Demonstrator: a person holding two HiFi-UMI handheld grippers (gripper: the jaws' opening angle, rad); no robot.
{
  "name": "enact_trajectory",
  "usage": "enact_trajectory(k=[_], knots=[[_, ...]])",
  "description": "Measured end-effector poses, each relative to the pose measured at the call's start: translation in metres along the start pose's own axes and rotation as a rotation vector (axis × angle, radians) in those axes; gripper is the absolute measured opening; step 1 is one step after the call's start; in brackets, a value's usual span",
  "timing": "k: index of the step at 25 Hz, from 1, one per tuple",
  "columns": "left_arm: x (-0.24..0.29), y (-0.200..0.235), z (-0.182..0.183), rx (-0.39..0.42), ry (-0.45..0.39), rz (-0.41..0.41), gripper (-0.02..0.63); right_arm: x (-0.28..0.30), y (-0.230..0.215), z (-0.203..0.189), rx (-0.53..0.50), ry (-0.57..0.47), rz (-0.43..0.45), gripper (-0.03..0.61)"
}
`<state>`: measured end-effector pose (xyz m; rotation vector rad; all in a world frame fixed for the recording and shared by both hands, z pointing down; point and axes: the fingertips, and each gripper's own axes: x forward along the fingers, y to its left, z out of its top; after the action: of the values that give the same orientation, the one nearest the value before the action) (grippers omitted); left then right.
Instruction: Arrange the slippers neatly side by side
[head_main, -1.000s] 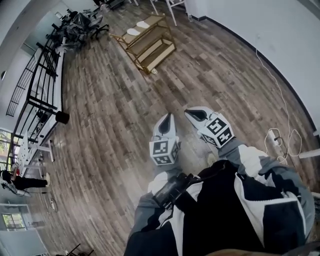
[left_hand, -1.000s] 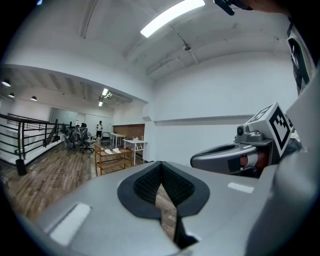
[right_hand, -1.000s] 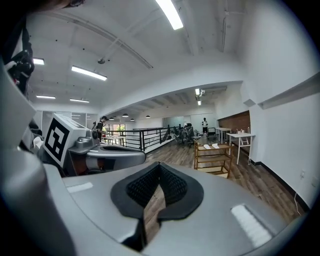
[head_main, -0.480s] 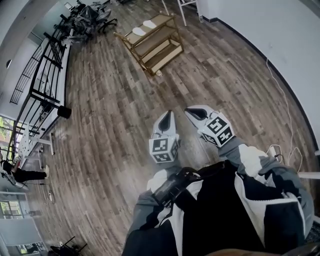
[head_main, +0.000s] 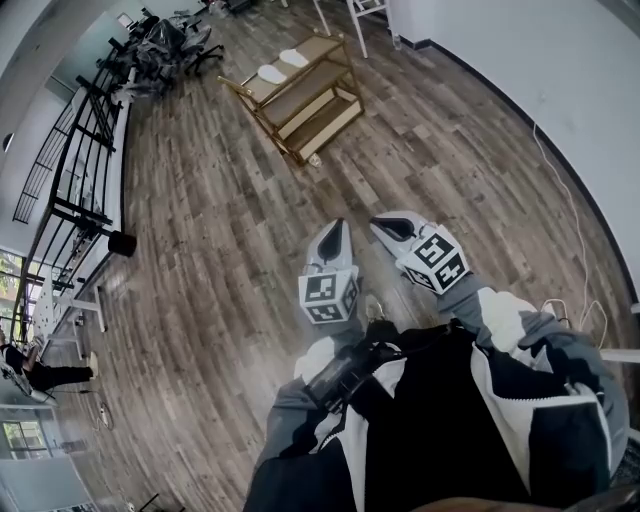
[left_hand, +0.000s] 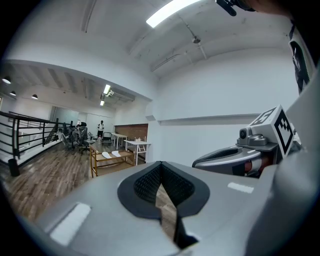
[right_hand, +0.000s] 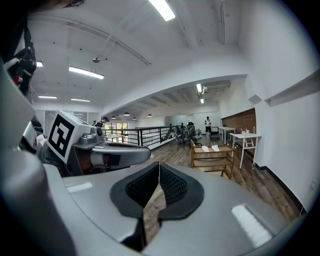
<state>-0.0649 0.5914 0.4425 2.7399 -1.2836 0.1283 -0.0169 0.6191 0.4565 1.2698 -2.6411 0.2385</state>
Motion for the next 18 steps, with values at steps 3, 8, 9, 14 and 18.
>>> enact_trajectory(k=[3,8,9,14,18], knots=[[0.027,0.028,0.015,0.009,0.002,-0.027,0.005,0.032,-0.020,0.016,0.001,-0.003,-0.024,0.014],[0.072,0.082,0.034,0.029,0.009,-0.074,0.005,0.092,-0.053,0.046,0.010,-0.018,-0.074,0.014],[0.079,0.094,0.036,0.035,0.006,-0.081,0.005,0.103,-0.059,0.050,0.013,-0.021,-0.081,0.014],[0.111,0.141,0.042,0.059,-0.006,-0.114,0.005,0.156,-0.081,0.065,0.022,-0.034,-0.118,0.014],[0.130,0.170,0.038,0.031,0.008,-0.127,0.005,0.183,-0.092,0.063,0.024,-0.014,-0.137,0.014]])
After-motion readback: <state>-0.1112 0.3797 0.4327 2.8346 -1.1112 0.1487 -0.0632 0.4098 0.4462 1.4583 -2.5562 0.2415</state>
